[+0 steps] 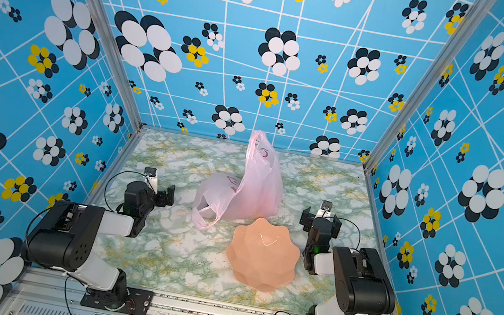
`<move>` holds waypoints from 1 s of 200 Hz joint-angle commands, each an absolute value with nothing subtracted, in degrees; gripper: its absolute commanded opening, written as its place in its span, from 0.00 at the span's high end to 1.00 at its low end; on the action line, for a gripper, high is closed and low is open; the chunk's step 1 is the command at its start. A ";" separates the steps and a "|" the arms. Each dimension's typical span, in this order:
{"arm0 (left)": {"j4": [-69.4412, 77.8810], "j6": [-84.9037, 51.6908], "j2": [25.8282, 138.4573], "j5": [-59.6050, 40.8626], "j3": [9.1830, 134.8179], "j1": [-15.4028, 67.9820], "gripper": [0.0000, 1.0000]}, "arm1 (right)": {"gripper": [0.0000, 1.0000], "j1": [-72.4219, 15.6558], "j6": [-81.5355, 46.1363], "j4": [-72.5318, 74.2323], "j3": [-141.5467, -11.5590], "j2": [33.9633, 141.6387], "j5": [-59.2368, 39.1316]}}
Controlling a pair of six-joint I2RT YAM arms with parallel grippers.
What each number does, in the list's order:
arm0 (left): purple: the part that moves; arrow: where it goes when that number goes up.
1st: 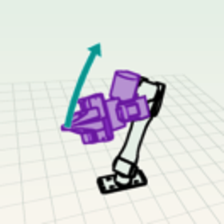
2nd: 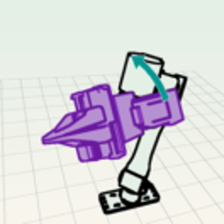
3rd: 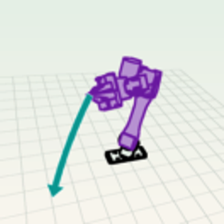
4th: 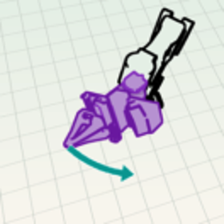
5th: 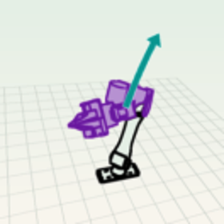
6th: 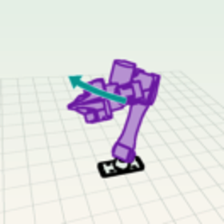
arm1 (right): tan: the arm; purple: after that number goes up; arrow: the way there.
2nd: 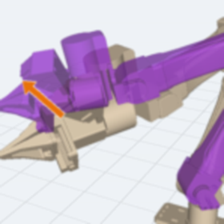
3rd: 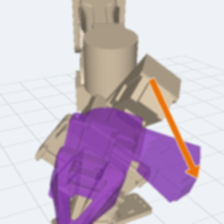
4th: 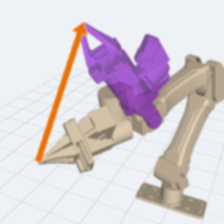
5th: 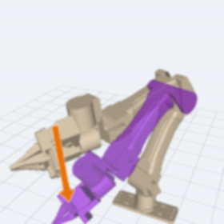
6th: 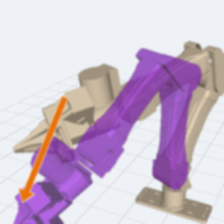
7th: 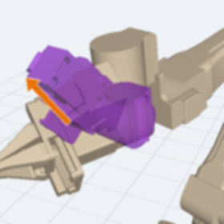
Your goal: Place the fruits into the plastic bag
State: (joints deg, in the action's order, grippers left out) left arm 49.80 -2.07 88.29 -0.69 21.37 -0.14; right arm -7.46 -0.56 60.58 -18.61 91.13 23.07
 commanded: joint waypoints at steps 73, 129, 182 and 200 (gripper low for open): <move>51.40 -0.79 88.23 -0.37 21.99 0.35 0.01 | 0.01 -7.15 0.00 60.33 -19.16 90.20 23.14; 51.42 -0.62 88.24 0.04 22.14 0.62 0.01 | 0.01 -7.12 0.00 60.35 -19.21 90.22 23.12; 51.36 -0.62 88.25 0.18 22.11 0.71 0.01 | 0.01 -7.12 0.00 60.38 -19.14 90.25 23.18; 51.42 -0.62 88.26 0.18 22.10 0.77 0.01 | 0.01 -7.12 -0.12 59.07 -19.79 90.15 22.39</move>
State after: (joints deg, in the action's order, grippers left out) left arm 49.82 -1.63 88.29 -0.45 21.39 0.45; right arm -7.46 -0.58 60.53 -18.61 91.13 23.07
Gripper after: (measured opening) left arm 0.990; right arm 0.994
